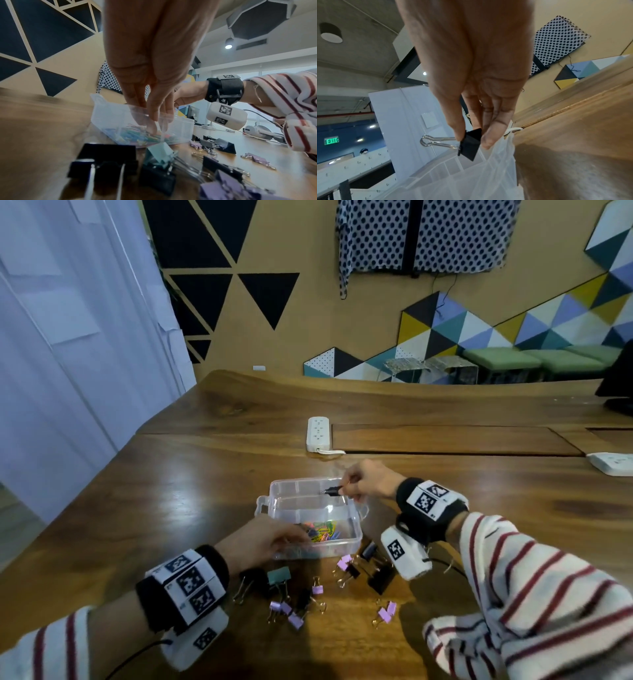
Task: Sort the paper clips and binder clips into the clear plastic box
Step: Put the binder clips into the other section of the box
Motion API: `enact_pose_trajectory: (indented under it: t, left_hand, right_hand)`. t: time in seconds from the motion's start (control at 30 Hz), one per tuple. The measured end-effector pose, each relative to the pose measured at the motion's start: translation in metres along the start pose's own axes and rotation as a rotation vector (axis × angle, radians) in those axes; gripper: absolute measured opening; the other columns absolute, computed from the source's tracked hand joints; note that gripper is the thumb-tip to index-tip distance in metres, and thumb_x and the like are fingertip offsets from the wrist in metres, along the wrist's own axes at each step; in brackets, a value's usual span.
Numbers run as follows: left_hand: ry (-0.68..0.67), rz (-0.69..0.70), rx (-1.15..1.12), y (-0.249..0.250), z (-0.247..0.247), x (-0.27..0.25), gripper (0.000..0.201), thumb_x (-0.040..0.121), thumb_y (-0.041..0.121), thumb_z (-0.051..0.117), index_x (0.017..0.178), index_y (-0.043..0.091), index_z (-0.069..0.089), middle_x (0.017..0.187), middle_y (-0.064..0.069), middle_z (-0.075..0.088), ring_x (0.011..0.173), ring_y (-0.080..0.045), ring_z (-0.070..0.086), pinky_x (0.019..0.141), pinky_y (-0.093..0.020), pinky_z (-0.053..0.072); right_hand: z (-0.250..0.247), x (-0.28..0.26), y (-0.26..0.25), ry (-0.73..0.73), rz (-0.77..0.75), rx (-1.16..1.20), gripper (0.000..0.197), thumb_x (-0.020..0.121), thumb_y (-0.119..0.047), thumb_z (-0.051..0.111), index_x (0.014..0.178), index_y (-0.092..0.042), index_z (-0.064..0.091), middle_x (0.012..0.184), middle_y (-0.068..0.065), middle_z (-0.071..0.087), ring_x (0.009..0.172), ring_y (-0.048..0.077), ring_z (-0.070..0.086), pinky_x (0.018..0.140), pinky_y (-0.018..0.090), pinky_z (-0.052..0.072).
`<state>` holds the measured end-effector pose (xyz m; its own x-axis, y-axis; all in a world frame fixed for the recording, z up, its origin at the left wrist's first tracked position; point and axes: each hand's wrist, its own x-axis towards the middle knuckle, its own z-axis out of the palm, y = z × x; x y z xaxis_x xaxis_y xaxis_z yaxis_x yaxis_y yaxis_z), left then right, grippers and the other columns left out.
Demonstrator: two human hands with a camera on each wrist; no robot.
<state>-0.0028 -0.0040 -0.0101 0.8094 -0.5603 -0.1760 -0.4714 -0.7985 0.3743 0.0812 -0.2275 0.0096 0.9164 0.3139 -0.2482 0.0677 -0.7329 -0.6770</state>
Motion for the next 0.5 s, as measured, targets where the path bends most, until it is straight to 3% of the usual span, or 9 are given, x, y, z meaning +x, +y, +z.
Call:
enact_pose_trajectory:
  t: [0.1, 0.17, 0.23, 0.33, 0.43, 0.5]
  left_hand:
    - [0.051, -0.055, -0.125, 0.0, -0.002, -0.005, 0.034, 0.092, 0.01, 0.049, 0.122, 0.023, 0.059, 0.126, 0.001, 0.061, 0.112, -0.008, 0.056, 0.091, -0.008, 0.037]
    - [0.144, -0.063, -0.204, -0.003, -0.01, -0.015, 0.039, 0.09, 0.007, 0.051, 0.124, 0.027, 0.057, 0.118, 0.009, 0.064, 0.098, 0.008, 0.058, 0.091, -0.013, 0.046]
    - [0.265, -0.05, -0.228, -0.008, -0.021, -0.033, 0.043, 0.088, 0.009, 0.056, 0.122, 0.034, 0.053, 0.105, 0.029, 0.062, 0.086, 0.023, 0.055, 0.084, -0.007, 0.047]
    - [0.314, -0.093, -0.243, -0.016, -0.032, -0.068, 0.037, 0.088, 0.013, 0.057, 0.11, 0.042, 0.052, 0.083, 0.046, 0.059, 0.091, 0.026, 0.054, 0.079, 0.0, 0.044]
    - [0.247, -0.197, -0.168, -0.023, -0.025, -0.095, 0.033, 0.089, 0.016, 0.056, 0.114, 0.037, 0.056, 0.098, 0.03, 0.062, 0.095, 0.011, 0.061, 0.087, -0.013, 0.048]
    - [0.158, -0.259, -0.133, -0.026, -0.016, -0.105, 0.033, 0.089, 0.018, 0.057, 0.119, 0.031, 0.057, 0.107, 0.018, 0.064, 0.095, 0.005, 0.061, 0.092, -0.021, 0.05]
  right_hand:
    - [0.005, 0.002, -0.003, 0.019, 0.017, -0.07, 0.026, 0.087, -0.014, 0.06, 0.102, 0.007, 0.064, 0.063, 0.001, 0.057, 0.049, 0.004, 0.052, 0.051, 0.012, 0.044]
    - [0.006, 0.002, -0.004, 0.038, 0.044, -0.048, 0.026, 0.087, -0.014, 0.059, 0.103, 0.007, 0.064, 0.063, 0.002, 0.057, 0.051, 0.007, 0.051, 0.049, 0.013, 0.043]
    - [0.008, 0.001, -0.003, 0.048, 0.051, -0.031, 0.026, 0.087, -0.013, 0.059, 0.103, 0.006, 0.064, 0.064, 0.003, 0.057, 0.053, 0.009, 0.051, 0.05, 0.015, 0.043]
    - [0.01, 0.0, -0.002, 0.06, 0.033, -0.075, 0.023, 0.087, -0.016, 0.06, 0.102, 0.001, 0.065, 0.071, 0.005, 0.062, 0.057, 0.01, 0.053, 0.056, 0.018, 0.046]
    - [0.014, 0.002, -0.004, 0.094, -0.006, -0.13, 0.026, 0.087, -0.021, 0.06, 0.099, 0.0, 0.067, 0.082, 0.012, 0.066, 0.064, 0.016, 0.057, 0.068, 0.029, 0.051]
    - [0.017, 0.001, -0.008, 0.096, -0.015, -0.149, 0.028, 0.088, -0.027, 0.058, 0.098, -0.003, 0.068, 0.08, 0.01, 0.066, 0.065, 0.017, 0.058, 0.071, 0.033, 0.052]
